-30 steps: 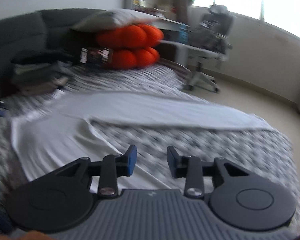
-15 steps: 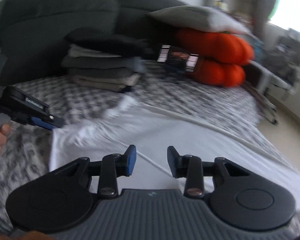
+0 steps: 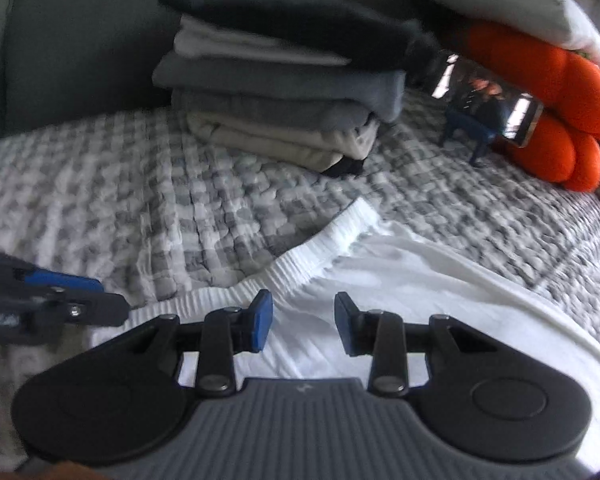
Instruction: Fold clothes
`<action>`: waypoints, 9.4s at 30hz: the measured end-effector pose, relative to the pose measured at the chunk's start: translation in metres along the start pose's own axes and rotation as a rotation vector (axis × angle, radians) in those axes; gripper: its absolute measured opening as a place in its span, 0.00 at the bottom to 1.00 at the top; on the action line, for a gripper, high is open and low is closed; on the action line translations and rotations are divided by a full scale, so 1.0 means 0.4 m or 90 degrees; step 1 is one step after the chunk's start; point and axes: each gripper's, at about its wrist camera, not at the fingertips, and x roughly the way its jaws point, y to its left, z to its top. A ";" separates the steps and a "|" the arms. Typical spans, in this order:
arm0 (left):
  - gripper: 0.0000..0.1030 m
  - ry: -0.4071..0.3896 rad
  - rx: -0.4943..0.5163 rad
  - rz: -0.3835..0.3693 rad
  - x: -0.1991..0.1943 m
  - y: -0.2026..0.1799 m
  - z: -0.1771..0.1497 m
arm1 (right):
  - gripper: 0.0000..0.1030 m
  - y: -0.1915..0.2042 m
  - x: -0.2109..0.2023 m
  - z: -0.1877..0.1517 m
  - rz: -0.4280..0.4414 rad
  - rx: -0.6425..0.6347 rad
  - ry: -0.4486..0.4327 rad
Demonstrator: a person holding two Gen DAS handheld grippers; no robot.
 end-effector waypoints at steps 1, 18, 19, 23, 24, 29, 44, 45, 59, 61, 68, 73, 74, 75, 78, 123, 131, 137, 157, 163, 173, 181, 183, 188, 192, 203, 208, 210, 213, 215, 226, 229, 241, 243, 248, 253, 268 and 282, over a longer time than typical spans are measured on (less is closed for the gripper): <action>0.34 0.001 0.001 -0.007 0.000 0.000 0.000 | 0.25 0.004 0.009 -0.002 0.004 -0.010 0.008; 0.34 0.004 0.021 -0.030 -0.010 -0.015 -0.007 | 0.13 0.032 0.004 0.005 0.028 0.002 -0.007; 0.34 0.004 0.023 -0.029 -0.009 -0.016 -0.008 | 0.14 0.028 0.005 0.008 0.029 0.007 -0.008; 0.34 0.005 0.027 -0.031 -0.010 -0.020 -0.011 | 0.37 0.017 0.021 0.016 0.015 0.011 -0.007; 0.34 0.007 0.025 -0.032 -0.010 -0.019 -0.010 | 0.37 0.014 0.026 0.017 0.012 0.009 -0.006; 0.34 0.012 0.009 -0.034 -0.014 -0.012 -0.007 | 0.14 0.008 0.036 0.024 0.042 -0.001 0.002; 0.34 0.033 0.019 -0.015 -0.028 -0.014 -0.012 | 0.07 0.006 0.038 0.027 -0.037 -0.007 -0.035; 0.34 0.034 0.011 -0.017 -0.032 -0.010 -0.009 | 0.07 0.005 0.042 0.024 -0.039 -0.006 -0.034; 0.34 0.051 -0.072 -0.036 -0.036 0.043 0.022 | 0.17 0.019 -0.016 0.002 -0.053 -0.002 -0.053; 0.34 0.035 -0.089 -0.028 -0.049 0.059 0.036 | 0.27 0.034 -0.050 -0.004 -0.053 -0.017 -0.065; 0.34 0.000 -0.127 -0.006 -0.072 0.097 0.071 | 0.34 0.147 -0.165 -0.042 0.130 -0.123 -0.086; 0.34 0.002 -0.124 -0.006 -0.068 0.090 0.067 | 0.34 0.246 -0.116 -0.074 0.103 -0.227 -0.041; 0.34 0.000 -0.121 -0.007 -0.069 0.087 0.065 | 0.32 0.242 -0.106 -0.079 0.087 -0.226 -0.035; 0.34 -0.002 -0.118 -0.008 -0.069 0.083 0.063 | 0.24 0.239 -0.095 -0.083 0.071 -0.225 -0.029; 0.34 -0.005 -0.109 -0.011 -0.070 0.075 0.058 | 0.07 0.212 -0.084 -0.086 0.057 -0.176 -0.034; 0.06 0.005 -0.083 -0.083 0.032 -0.011 0.026 | 0.24 0.024 -0.223 -0.208 0.130 0.129 -0.107; 0.05 -0.017 -0.048 -0.051 -0.021 0.000 0.018 | 0.30 -0.097 -0.289 -0.325 0.081 0.269 -0.101; 0.06 -0.017 0.005 -0.015 0.007 -0.022 0.019 | 0.30 -0.133 -0.313 -0.351 0.073 0.303 -0.127; 0.07 0.004 0.017 -0.018 0.030 -0.012 0.007 | 0.50 -0.222 -0.075 -0.041 0.043 0.052 0.000; 0.08 0.003 0.019 -0.020 0.029 -0.012 0.008 | 0.56 -0.152 0.020 0.025 0.037 -0.142 0.007; 0.08 0.012 0.018 -0.029 0.026 -0.007 0.013 | 0.16 -0.169 0.107 0.057 0.140 -0.158 0.008; 0.08 0.018 0.007 -0.030 0.018 0.001 0.016 | 0.05 -0.189 0.071 0.084 0.102 -0.114 -0.079; 0.08 0.011 0.008 -0.022 0.012 0.000 0.016 | 0.05 -0.180 0.077 0.103 0.080 -0.111 -0.093; 0.08 0.006 0.013 -0.007 0.013 0.000 0.020 | 0.05 -0.151 0.138 0.133 0.038 -0.126 -0.074; 0.08 0.003 0.048 0.002 0.015 -0.019 0.013 | 0.05 -0.132 0.192 0.127 0.018 -0.127 -0.045; 0.12 0.019 0.037 -0.013 0.028 -0.009 0.016 | 0.48 -0.141 0.105 0.081 -0.011 -0.098 -0.094; 0.17 0.033 -0.003 -0.033 0.023 0.008 0.020 | 0.59 -0.185 -0.053 0.042 -0.002 -0.026 -0.124; 0.20 0.041 -0.027 -0.043 0.021 0.020 0.023 | 0.59 -0.211 -0.128 -0.007 -0.001 0.004 -0.137; 0.25 0.045 -0.044 -0.038 0.009 0.025 0.028 | 0.59 -0.240 -0.235 -0.097 -0.017 0.067 -0.141; 0.35 0.035 -0.043 -0.024 -0.008 0.022 0.031 | 0.59 -0.250 -0.308 -0.175 -0.027 0.123 -0.137; 0.41 -0.033 0.019 0.009 -0.051 -0.056 0.077 | 0.60 -0.284 -0.552 -0.521 -0.083 0.352 -0.235; 0.39 -0.020 0.070 -0.003 -0.014 -0.122 0.084 | 0.60 -0.283 -0.573 -0.553 -0.067 0.381 -0.263; 0.35 0.047 0.202 0.033 0.118 -0.215 0.123 | 0.60 -0.279 -0.589 -0.623 -0.065 0.416 -0.271; 0.35 0.066 0.211 0.015 0.133 -0.212 0.127 | 0.60 -0.285 -0.588 -0.623 -0.065 0.422 -0.272; 0.31 0.077 0.240 0.027 0.155 -0.219 0.115 | 0.60 -0.282 -0.580 -0.623 -0.063 0.421 -0.275; 0.08 0.058 0.256 0.026 0.143 -0.223 0.115 | 0.60 -0.280 -0.579 -0.622 -0.064 0.416 -0.268; 0.09 0.066 0.287 -0.003 0.149 -0.242 0.113 | 0.60 -0.274 -0.574 -0.623 -0.060 0.425 -0.271; 0.13 0.094 0.229 0.012 0.177 -0.221 0.130 | 0.60 -0.274 -0.567 -0.629 -0.034 0.435 -0.283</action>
